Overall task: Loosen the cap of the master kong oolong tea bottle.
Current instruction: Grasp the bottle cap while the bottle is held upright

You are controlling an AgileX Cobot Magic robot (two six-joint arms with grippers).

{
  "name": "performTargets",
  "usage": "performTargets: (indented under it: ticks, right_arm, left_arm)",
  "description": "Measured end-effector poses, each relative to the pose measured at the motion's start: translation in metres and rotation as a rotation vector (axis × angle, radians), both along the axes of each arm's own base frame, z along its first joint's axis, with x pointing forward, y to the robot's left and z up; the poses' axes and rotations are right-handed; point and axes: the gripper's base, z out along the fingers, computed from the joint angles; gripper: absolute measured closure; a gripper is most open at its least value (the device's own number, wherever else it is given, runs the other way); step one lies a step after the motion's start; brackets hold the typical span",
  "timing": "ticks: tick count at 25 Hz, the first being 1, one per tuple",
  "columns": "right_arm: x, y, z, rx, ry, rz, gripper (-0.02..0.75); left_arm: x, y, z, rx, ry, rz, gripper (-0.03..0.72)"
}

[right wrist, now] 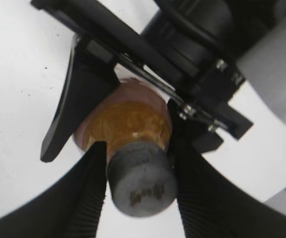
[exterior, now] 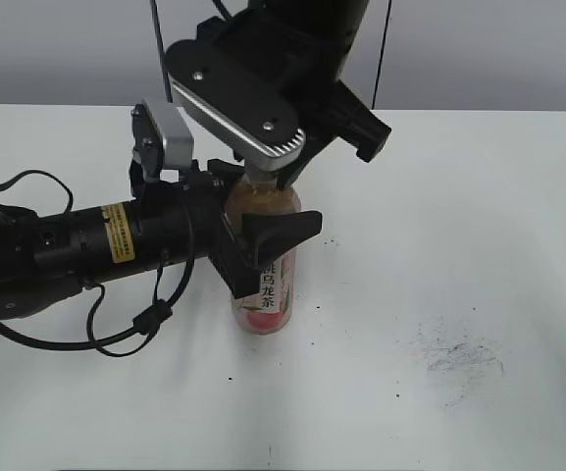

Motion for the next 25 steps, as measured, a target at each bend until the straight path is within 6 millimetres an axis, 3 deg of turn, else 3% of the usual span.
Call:
performTargets:
  ticks: [5, 14, 20, 25]
  right_arm:
    - [0.003, -0.003, 0.000, 0.038, 0.073, -0.376, 0.271]
    - [0.000, 0.001, 0.000, 0.181, 0.325, -1.117, 0.247]
    - [-0.004, 0.004, 0.003, 0.241, 0.487, -1.429, 0.246]
    - [-0.007, 0.001, 0.013, 0.288, 0.532, -1.591, 0.247]
  left_arm:
    - [0.000, 0.000, 0.000, -0.001, 0.002, 0.000, 0.241]
    - [0.000, 0.000, 0.000, -0.001, 0.003, 0.000, 0.241]
    - [0.000, 0.000, 0.000, 0.000, 0.002, -0.002, 0.241]
    - [0.000, 0.000, 0.000, 0.000, 0.002, -0.002, 0.241]
